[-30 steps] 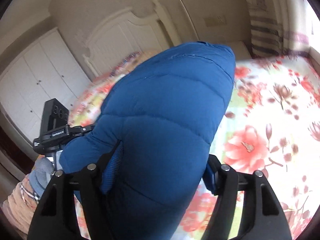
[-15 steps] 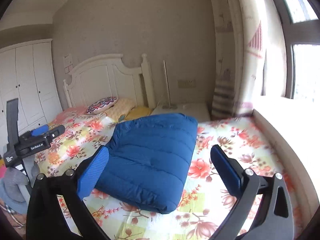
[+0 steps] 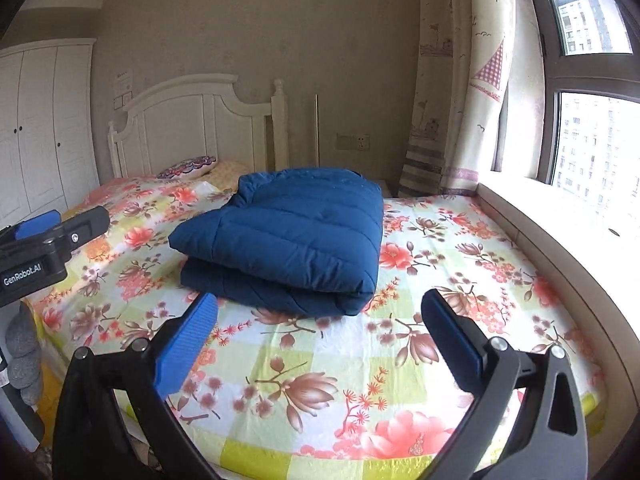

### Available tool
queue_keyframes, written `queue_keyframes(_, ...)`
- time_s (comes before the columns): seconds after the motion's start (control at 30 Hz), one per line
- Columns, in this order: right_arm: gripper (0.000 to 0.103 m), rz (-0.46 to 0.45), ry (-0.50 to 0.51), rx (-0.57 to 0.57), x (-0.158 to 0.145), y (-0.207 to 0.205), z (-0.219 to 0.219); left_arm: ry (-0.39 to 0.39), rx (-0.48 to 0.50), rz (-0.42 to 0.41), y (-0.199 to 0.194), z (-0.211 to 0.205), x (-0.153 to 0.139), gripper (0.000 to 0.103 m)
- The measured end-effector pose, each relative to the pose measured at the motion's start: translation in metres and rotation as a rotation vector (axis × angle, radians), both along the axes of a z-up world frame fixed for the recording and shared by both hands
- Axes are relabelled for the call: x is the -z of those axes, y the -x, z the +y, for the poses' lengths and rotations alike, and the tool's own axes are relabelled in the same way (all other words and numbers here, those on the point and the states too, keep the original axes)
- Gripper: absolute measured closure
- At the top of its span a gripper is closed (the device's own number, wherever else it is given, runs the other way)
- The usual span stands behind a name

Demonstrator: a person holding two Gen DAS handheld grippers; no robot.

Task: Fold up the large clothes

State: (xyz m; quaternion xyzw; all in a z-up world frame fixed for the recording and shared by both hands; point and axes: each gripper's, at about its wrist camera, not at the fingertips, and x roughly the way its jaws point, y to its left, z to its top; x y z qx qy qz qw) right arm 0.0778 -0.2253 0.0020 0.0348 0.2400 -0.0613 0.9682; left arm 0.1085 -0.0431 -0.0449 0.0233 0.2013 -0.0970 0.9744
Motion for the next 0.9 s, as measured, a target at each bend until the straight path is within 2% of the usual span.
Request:
queue_keyframes(0.33,0.002,-0.038,0.007,0.000,-0.008,0.005,-0.002,-0.031,0.012,0.014,0.007,-0.008,0.013,0.004)
queue_keyframes(0.9,0.002,-0.041,0.013,-0.003,-0.007,0.005,-0.001,-0.055,-0.003,0.019,0.008,-0.009,0.020,0.004)
